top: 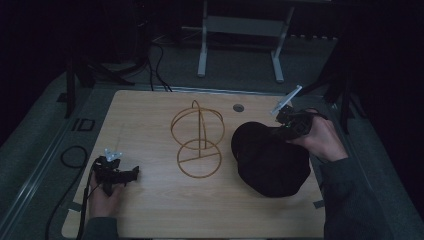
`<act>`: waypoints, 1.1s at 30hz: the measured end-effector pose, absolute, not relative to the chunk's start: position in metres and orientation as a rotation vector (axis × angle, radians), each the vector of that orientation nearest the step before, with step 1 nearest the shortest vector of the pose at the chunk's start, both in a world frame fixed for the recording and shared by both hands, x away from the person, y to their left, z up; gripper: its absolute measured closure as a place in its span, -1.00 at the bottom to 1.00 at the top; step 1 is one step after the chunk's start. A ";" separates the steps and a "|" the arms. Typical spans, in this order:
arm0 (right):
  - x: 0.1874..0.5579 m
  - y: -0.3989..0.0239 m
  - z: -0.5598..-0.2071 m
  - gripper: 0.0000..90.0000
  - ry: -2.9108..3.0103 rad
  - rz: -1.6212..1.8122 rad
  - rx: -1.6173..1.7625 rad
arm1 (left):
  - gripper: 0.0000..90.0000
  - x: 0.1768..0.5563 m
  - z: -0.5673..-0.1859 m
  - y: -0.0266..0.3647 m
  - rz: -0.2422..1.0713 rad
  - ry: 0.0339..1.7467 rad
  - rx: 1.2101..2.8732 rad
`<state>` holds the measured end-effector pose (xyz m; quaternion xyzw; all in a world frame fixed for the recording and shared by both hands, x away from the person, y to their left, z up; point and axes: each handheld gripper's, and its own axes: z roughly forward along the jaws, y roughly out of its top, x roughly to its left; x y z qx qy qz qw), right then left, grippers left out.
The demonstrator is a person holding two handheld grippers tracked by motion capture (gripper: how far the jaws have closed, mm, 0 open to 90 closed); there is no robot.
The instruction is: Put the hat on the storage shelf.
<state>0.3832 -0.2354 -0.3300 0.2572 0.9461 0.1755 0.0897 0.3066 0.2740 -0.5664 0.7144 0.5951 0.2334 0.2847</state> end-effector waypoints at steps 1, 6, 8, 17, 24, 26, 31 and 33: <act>0.385 -0.235 -0.329 0.90 2.821 0.518 0.760 | -0.96 0.307 -0.566 0.274 0.624 1.592 1.911; 0.393 -0.236 -0.324 0.90 2.832 0.512 0.769 | -0.96 0.307 -0.566 0.274 0.624 1.592 1.911; 0.394 -0.237 -0.323 0.90 2.830 0.512 0.769 | -0.96 0.307 -0.566 0.274 0.624 1.592 1.911; 0.399 -0.244 -0.309 0.90 2.821 0.535 0.763 | -0.96 0.307 -0.566 0.274 0.624 1.592 1.911; 0.404 -0.249 -0.302 0.90 2.819 0.552 0.777 | -0.96 0.307 -0.566 0.274 0.624 1.592 1.911; 0.405 -0.250 -0.300 0.90 2.816 0.556 0.774 | -0.96 0.307 -0.566 0.274 0.624 1.592 1.910; 0.404 -0.251 -0.298 0.90 2.815 0.558 0.769 | -0.96 0.307 -0.566 0.274 0.624 1.592 1.910; 0.402 -0.251 -0.295 0.90 2.807 0.549 0.752 | -0.96 0.307 -0.566 0.274 0.624 1.592 1.911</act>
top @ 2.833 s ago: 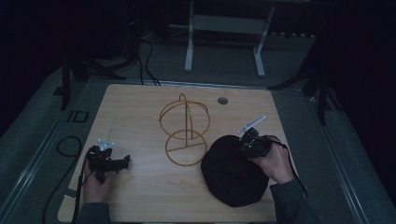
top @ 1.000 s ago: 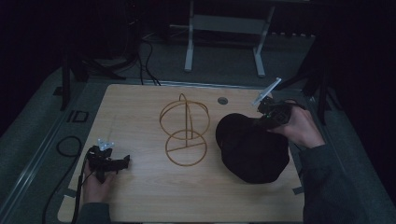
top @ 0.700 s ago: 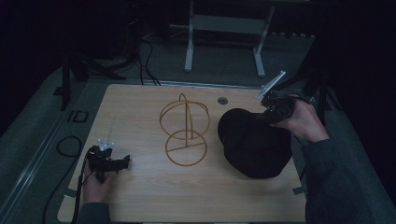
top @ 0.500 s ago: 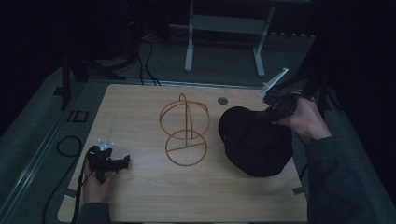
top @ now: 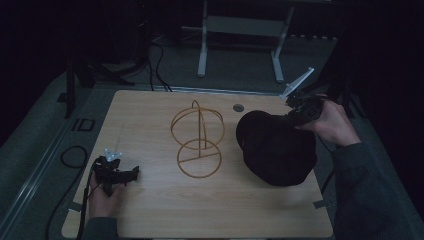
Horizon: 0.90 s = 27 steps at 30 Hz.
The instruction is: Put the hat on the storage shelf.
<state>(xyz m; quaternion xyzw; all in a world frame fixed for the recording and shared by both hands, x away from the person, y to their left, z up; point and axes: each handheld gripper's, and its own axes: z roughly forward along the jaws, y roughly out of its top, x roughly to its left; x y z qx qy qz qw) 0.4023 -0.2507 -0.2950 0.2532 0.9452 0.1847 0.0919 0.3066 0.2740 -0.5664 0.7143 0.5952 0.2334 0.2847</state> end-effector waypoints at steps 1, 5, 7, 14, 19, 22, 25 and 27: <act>0.402 -0.250 -0.294 0.90 2.806 0.548 0.752 | -0.96 0.307 -0.566 0.274 0.624 1.592 1.911; 0.400 -0.249 -0.289 0.90 2.800 0.553 0.733 | -0.96 0.307 -0.566 0.274 0.624 1.592 1.911; 0.399 -0.249 -0.286 0.90 2.793 0.565 0.722 | -0.96 0.307 -0.566 0.274 0.624 1.592 1.911; 0.397 -0.248 -0.272 0.90 2.756 0.607 0.703 | -0.96 0.307 -0.566 0.274 0.624 1.592 1.911; 0.396 -0.249 -0.263 0.90 2.741 0.642 0.688 | -0.96 0.307 -0.566 0.274 0.624 1.591 1.914; 0.396 -0.250 -0.259 0.90 2.731 0.663 0.662 | -0.96 0.307 -0.566 0.274 0.624 1.591 1.914; 0.396 -0.250 -0.257 0.90 2.729 0.672 0.655 | -0.96 0.307 -0.566 0.274 0.624 1.592 1.914; 0.396 -0.250 -0.254 0.90 2.725 0.676 0.644 | -0.96 0.307 -0.566 0.274 0.624 1.591 1.914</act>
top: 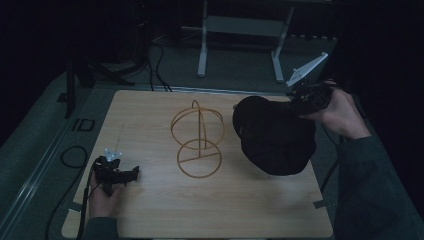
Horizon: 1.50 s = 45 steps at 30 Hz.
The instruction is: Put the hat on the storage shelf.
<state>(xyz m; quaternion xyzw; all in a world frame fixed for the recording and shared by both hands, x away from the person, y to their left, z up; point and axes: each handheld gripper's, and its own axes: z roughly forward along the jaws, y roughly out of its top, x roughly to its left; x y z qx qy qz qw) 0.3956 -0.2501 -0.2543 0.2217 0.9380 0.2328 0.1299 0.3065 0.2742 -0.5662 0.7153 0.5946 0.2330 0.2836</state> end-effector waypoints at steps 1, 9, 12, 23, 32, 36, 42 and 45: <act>0.396 -0.250 -0.254 0.90 2.725 0.676 0.644 | -0.96 0.307 -0.566 0.274 0.624 1.591 1.914; 0.393 -0.248 -0.241 0.90 2.704 0.726 0.605 | -0.96 0.307 -0.566 0.274 0.624 1.591 1.914; 0.394 -0.245 -0.237 0.89 2.704 0.729 0.590 | -0.96 0.307 -0.566 0.274 0.626 1.591 1.912; 0.393 -0.230 -0.228 0.90 2.711 0.731 0.526 | -0.96 0.307 -0.566 0.274 0.625 1.591 1.911; 0.391 -0.222 -0.218 0.90 2.691 0.759 0.495 | -0.96 0.307 -0.566 0.274 0.624 1.592 1.913; 0.390 -0.215 -0.214 0.90 2.688 0.777 0.468 | -0.96 0.307 -0.566 0.274 0.624 1.592 1.913; 0.388 -0.207 -0.206 0.90 2.684 0.798 0.441 | -0.96 0.307 -0.566 0.274 0.623 1.592 1.913; 0.387 -0.204 -0.203 0.90 2.681 0.812 0.426 | -0.96 0.307 -0.566 0.274 0.623 1.592 1.913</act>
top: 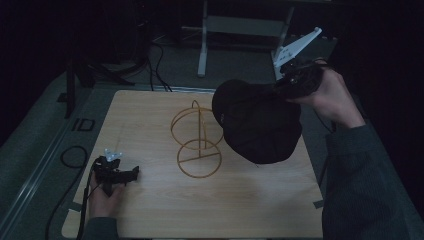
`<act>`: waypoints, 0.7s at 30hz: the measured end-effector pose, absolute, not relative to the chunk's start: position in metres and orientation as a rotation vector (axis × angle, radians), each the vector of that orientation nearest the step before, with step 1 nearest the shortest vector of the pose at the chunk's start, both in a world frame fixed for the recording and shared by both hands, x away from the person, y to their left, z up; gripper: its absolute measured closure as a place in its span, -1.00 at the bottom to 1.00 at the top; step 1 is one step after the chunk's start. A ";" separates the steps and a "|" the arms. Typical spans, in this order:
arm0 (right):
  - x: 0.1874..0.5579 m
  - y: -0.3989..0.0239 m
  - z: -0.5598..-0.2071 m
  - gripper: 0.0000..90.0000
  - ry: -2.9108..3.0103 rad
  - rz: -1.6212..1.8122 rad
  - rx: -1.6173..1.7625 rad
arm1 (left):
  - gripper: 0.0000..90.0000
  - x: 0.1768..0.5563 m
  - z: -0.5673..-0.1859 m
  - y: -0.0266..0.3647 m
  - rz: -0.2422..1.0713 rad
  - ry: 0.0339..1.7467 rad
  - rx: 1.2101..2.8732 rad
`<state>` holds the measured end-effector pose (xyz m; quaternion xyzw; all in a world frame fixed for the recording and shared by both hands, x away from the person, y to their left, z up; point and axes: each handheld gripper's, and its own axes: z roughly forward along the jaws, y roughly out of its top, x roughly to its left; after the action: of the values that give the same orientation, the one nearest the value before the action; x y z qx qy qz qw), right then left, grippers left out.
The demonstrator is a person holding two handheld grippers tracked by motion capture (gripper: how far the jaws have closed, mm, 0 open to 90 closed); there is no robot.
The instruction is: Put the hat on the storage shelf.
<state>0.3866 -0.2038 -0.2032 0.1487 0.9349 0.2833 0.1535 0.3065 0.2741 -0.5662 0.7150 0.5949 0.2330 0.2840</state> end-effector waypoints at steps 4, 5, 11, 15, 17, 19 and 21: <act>0.387 -0.201 -0.202 0.90 2.684 0.834 0.419 | -0.96 0.307 -0.566 0.274 0.623 1.592 1.913; 0.387 -0.200 -0.202 0.90 2.686 0.838 0.416 | -0.96 0.307 -0.566 0.274 0.623 1.592 1.913; 0.388 -0.194 -0.204 0.90 2.680 0.883 0.389 | -0.96 0.307 -0.566 0.274 0.624 1.592 1.913; 0.389 -0.188 -0.205 0.90 2.676 0.915 0.368 | -0.96 0.307 -0.566 0.274 0.624 1.591 1.914; 0.390 -0.186 -0.205 0.90 2.674 0.926 0.364 | -0.96 0.307 -0.566 0.274 0.624 1.591 1.913; 0.390 -0.185 -0.204 0.90 2.668 0.939 0.363 | -0.96 0.307 -0.566 0.274 0.624 1.591 1.914; 0.389 -0.184 -0.203 0.90 2.662 0.947 0.361 | -0.96 0.307 -0.566 0.274 0.624 1.591 1.914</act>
<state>0.3891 -0.1836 -0.2027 0.1254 0.9245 0.3289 0.1460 0.3066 0.2742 -0.5663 0.7153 0.5945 0.2331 0.2838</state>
